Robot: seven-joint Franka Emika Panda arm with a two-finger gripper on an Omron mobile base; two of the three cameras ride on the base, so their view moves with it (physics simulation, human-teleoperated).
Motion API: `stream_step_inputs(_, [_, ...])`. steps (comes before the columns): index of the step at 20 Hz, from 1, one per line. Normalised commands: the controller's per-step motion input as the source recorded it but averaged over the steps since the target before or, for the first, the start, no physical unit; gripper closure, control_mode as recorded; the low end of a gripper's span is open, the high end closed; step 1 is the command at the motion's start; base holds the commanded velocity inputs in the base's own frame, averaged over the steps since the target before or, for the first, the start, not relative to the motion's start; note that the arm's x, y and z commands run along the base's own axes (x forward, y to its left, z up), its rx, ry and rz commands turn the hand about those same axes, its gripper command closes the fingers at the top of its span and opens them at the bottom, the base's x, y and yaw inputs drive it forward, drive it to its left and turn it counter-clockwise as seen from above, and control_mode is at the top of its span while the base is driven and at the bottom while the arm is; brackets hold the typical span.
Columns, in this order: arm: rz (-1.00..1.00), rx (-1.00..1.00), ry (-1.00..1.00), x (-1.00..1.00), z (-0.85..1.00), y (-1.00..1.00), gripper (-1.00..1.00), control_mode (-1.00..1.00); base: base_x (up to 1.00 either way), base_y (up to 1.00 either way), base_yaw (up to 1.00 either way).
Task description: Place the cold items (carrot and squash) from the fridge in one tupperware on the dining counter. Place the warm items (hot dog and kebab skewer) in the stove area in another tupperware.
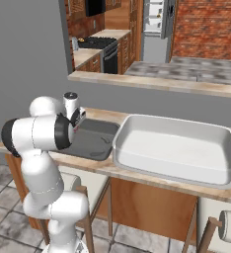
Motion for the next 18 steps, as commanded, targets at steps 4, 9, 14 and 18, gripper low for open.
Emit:
stream_step_inputs(4, [0.0, -0.05, 0.0, 0.27, -0.71, 0.37, 1.0, -1.0, 0.0, 0.0, 0.0])
stream_step_inputs(9, [0.0, -0.05, 0.0, 0.15, -0.7, 0.27, 1.0, -1.0, 0.0, 0.0, 0.0])
stream_step_inputs(14, [0.0, 0.0, 0.0, 0.1, -0.41, 0.02, 1.0, -1.0, 0.0, 0.0, 0.0])
stream_step_inputs(18, [-0.02, 0.0, -0.04, 0.02, -0.07, 0.0, -1.0, -1.0, 0.0, 0.0, 0.0])
